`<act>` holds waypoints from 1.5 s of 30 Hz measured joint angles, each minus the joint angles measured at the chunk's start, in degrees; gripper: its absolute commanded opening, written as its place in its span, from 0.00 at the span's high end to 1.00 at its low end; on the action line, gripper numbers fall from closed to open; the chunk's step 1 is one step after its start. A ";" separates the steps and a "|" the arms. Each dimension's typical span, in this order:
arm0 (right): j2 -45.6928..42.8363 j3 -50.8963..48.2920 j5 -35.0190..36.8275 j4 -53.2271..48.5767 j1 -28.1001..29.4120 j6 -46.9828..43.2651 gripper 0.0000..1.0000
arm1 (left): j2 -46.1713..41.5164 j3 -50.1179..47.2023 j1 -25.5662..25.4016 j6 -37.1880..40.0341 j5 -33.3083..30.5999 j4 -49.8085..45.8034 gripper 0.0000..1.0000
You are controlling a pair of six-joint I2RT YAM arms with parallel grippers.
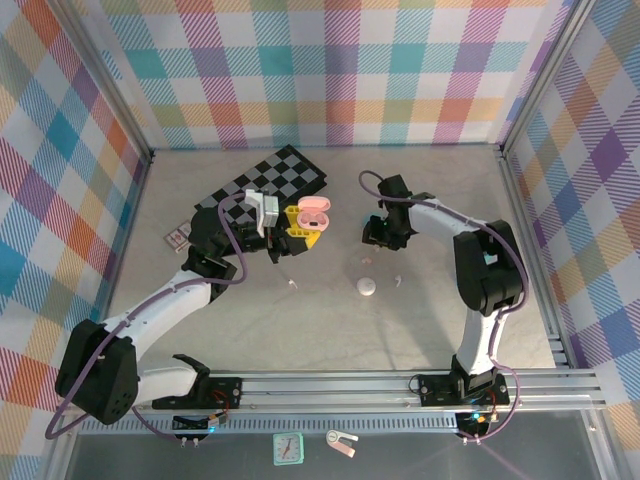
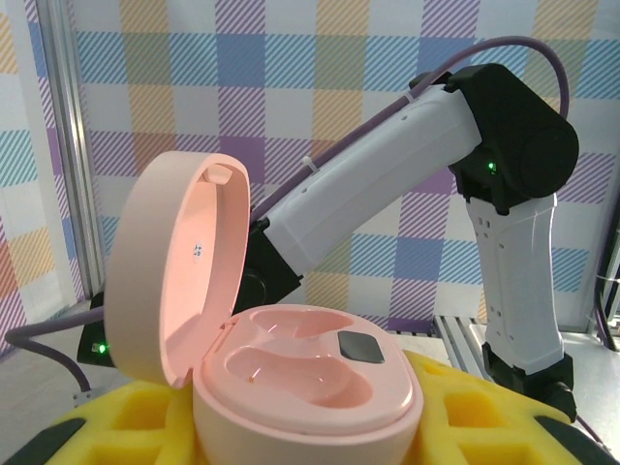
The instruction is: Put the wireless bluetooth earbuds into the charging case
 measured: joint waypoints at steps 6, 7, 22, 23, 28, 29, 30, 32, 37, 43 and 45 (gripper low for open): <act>1.40 0.74 0.92 -0.50 -0.04 0.00 0.63 | 0.00 -0.20 0.00 0.07 -0.02 -0.50 0.68; 1.88 1.14 1.11 -0.61 -0.04 0.00 0.63 | 0.00 -0.20 0.00 0.07 -0.02 -0.50 0.68; 6.23 4.94 1.95 -1.95 -0.04 -1.38 0.78 | -0.07 -0.20 0.00 0.26 -0.02 -1.03 0.68; 6.23 4.94 1.97 -2.16 -0.04 -1.60 0.79 | -0.17 -0.20 0.00 0.31 -0.04 -1.27 0.68; 6.23 5.09 1.92 -3.28 -0.04 -3.96 0.82 | -0.74 -0.24 0.00 0.68 -0.04 -1.73 0.68; 6.23 5.14 1.92 -3.56 -0.04 -4.87 0.82 | -0.79 -0.24 0.00 0.70 -0.04 -1.77 0.68; 6.19 5.14 1.90 -3.82 -0.04 -5.75 0.82 | -0.79 -0.24 0.00 0.70 -0.04 -1.86 0.68; 6.03 5.16 1.92 -4.94 -0.04 -8.26 0.82 | -0.79 -0.28 0.04 0.70 -0.04 -2.01 0.68; 5.60 5.14 2.01 -9.49 -0.11 -15.43 0.81 | -0.79 -0.31 0.07 0.70 -0.04 -2.12 0.68; 5.01 4.57 3.04 -12.48 -0.92 -21.62 0.78 | -0.79 -0.31 0.11 0.68 -0.04 -2.10 0.68; 4.74 4.42 4.15 -13.09 -1.22 -22.49 0.72 | -0.79 -0.33 0.11 0.68 -0.07 -2.10 0.68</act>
